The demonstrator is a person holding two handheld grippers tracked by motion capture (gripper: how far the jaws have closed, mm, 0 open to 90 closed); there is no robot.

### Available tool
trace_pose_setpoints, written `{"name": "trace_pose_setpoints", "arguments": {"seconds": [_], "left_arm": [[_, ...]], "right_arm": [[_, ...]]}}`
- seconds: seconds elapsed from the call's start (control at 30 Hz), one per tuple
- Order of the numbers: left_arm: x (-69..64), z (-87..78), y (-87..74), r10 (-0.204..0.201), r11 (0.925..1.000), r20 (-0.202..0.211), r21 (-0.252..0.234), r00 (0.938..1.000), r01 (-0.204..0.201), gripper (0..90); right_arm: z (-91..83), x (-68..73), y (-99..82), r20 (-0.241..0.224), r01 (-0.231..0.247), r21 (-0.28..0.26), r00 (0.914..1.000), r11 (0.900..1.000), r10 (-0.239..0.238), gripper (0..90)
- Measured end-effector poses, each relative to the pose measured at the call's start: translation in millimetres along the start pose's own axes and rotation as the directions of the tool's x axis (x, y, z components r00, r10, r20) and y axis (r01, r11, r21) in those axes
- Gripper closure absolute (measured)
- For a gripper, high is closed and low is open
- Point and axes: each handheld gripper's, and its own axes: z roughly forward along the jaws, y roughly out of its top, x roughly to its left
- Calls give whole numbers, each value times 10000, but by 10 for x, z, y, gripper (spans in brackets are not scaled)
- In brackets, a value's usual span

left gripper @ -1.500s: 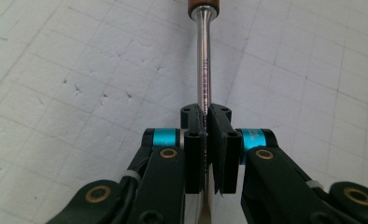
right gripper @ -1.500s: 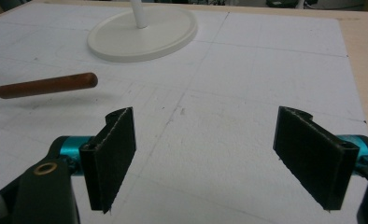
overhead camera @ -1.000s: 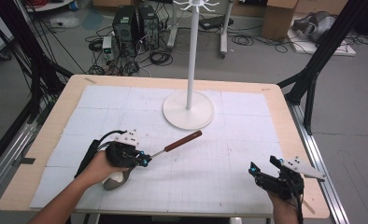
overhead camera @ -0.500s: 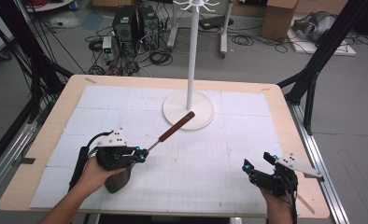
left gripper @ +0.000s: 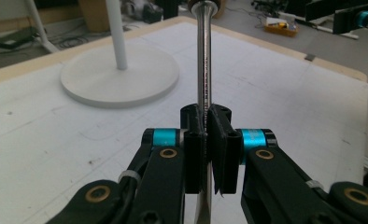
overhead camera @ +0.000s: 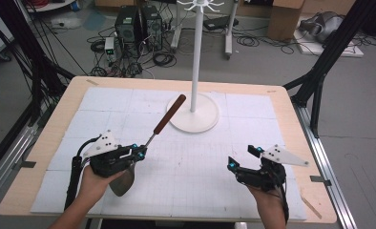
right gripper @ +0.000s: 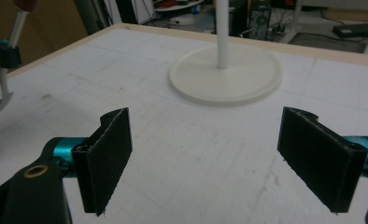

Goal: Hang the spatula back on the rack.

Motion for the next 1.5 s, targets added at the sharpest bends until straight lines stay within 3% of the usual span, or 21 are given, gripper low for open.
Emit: {"name": "trace_pose_setpoints", "arguments": {"seconds": [0.17,0.33,0.53,0.7,0.77,0.93,1.27,1.5], "left_arm": [[-46,19,17,-176,9987,-246,-477,9995,165,841],[-140,90,26,-246,9974,-139,-680,9996,236,840],[-246,194,24,-278,9967,-66,-759,9996,272,840],[-309,275,27,-188,9974,35,-701,9998,190,840],[-337,301,33,-130,9975,93,-698,9999,136,840],[-377,350,35,-85,9981,170,-606,9998,96,840],[-419,417,24,-174,9989,102,-436,9998,178,839],[-426,428,42,-329,9984,-50,-452,9994,326,839]], "right_arm": [[150,134,209,-591,341,-195,9976,9992,-352,171],[363,309,454,-1269,764,-425,9886,9962,-812,171],[584,502,729,-1904,1149,-561,9739,9918,-1236,171],[718,629,906,-2439,1190,-841,9602,9893,-1362,173],[772,672,944,-2508,1294,-834,9569,9881,-1465,176],[861,729,988,-2684,1020,-875,9556,9909,-1220,176],[870,768,1083,-2852,643,-1151,9537,9913,-950,186],[891,839,1157,-2920,686,-1076,9514,9918,-975,301]]}}
